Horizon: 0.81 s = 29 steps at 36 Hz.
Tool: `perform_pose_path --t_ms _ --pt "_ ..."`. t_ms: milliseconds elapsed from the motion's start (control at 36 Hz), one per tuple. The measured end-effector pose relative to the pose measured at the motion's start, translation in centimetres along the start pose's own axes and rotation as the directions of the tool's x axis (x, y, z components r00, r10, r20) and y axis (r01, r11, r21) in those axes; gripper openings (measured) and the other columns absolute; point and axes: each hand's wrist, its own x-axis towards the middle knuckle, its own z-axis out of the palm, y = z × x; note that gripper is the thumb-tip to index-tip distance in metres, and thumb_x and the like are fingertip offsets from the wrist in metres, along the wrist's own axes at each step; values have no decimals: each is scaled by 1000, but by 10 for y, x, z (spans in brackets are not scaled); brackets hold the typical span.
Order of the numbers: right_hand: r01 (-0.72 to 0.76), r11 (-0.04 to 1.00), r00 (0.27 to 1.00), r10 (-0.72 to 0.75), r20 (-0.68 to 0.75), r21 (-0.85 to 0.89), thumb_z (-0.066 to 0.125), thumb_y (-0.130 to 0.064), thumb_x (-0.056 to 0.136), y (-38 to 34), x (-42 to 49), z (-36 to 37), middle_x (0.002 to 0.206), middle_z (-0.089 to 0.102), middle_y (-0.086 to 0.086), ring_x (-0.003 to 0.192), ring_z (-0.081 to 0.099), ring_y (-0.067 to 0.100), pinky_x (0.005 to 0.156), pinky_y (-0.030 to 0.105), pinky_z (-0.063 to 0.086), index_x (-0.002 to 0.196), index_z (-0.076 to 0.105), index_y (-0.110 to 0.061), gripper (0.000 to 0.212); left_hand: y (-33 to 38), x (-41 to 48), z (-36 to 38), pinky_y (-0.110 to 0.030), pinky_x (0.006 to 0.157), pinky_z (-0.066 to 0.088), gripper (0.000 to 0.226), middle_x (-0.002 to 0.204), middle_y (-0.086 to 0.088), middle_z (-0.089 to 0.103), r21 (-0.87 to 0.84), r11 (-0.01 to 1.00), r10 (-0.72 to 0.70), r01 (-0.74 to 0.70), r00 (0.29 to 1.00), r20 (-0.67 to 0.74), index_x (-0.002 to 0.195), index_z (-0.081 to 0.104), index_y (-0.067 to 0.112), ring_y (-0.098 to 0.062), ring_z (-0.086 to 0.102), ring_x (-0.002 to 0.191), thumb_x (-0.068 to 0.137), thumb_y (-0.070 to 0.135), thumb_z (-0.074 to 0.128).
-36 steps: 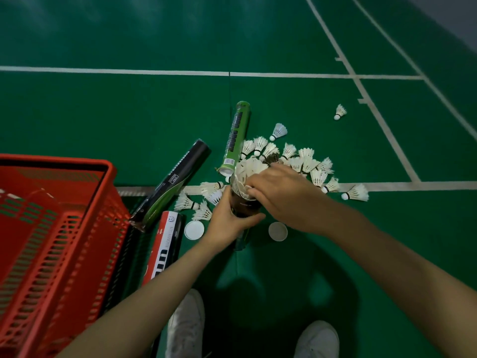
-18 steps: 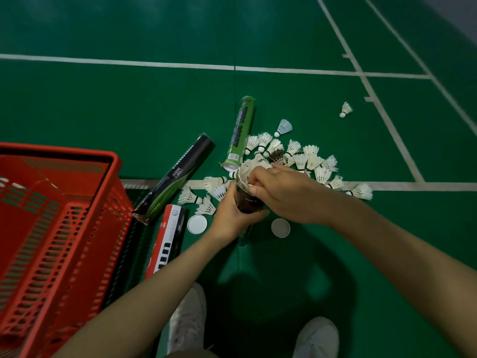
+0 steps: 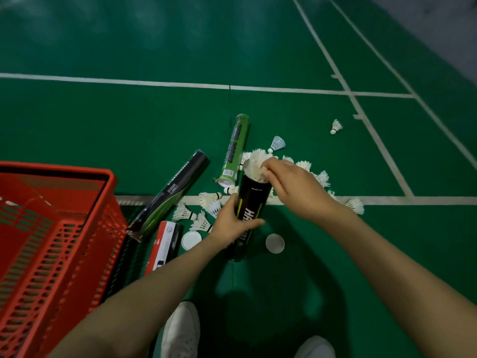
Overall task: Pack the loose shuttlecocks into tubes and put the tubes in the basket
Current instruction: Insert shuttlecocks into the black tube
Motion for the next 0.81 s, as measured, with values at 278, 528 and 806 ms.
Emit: perform_pose_path --t_ms 278,528,806 --pt "-277 809 822 479 -308 519 44 -21 100 65 27 -5 71 46 -6 60 38 5 55 17 31 93 51 -15 12 32 39 -21 -33 109 29 103 153 -8 29 440 897 -5 -50 992 124 148 21 11 -25 33 137 71 55 73" --pt "-514 436 560 823 -95 739 42 -20 99 145 17 106 73 43 0 62 37 13 66 28 32 97 48 -11 10 -21 52 -38 -34 69 46 72 98 -4 53 757 652 -196 54 976 99 111 41 17 -25 53 82 65 62 71" --pt "-746 282 498 837 225 604 42 -15 98 167 -9 219 115 56 10 99 52 24 82 35 43 121 54 -7 27 -83 51 -24 -37 81 51 88 110 -8 62 801 564 -404 201 913 55 124 42 15 -28 61 94 60 68 70"
